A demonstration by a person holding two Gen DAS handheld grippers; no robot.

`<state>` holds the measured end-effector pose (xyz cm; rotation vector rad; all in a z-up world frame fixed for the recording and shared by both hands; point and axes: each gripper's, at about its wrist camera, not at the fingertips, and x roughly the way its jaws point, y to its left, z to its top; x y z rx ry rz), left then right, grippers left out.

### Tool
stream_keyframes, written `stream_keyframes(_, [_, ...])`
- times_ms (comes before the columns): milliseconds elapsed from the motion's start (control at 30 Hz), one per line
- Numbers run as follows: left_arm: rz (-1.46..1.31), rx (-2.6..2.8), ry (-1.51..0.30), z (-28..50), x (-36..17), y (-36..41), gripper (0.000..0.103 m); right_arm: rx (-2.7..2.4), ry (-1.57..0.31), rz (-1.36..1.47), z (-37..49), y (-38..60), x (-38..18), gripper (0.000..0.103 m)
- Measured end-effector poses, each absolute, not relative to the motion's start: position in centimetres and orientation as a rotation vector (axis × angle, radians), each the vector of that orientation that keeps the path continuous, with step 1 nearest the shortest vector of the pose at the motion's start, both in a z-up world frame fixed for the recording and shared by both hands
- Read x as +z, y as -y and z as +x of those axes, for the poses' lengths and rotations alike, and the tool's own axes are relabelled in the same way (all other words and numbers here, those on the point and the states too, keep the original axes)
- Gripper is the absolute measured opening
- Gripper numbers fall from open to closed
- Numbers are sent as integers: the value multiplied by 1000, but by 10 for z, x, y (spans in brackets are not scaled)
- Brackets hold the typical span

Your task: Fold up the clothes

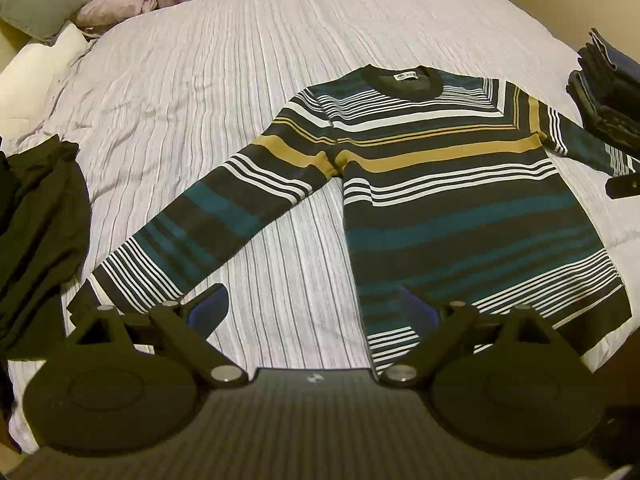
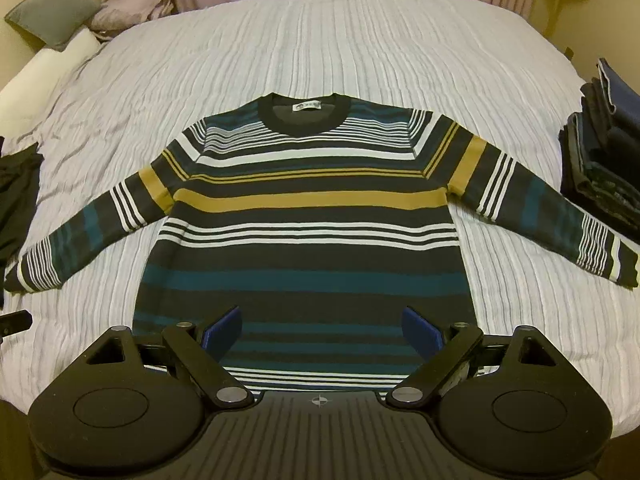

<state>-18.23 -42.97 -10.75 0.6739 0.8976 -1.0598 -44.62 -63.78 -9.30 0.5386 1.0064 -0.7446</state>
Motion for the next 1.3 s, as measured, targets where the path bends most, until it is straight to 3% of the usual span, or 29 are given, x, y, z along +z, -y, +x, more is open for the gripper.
stream_keyframes(700, [724,-1070,-894,-146,-108,389,90,-682,-1018,452,-400,592,-99,90])
stream_keyframes(1300, [629,-655,-934,-127,-91,306,90,-46,-923,69,-279,517,-116,90])
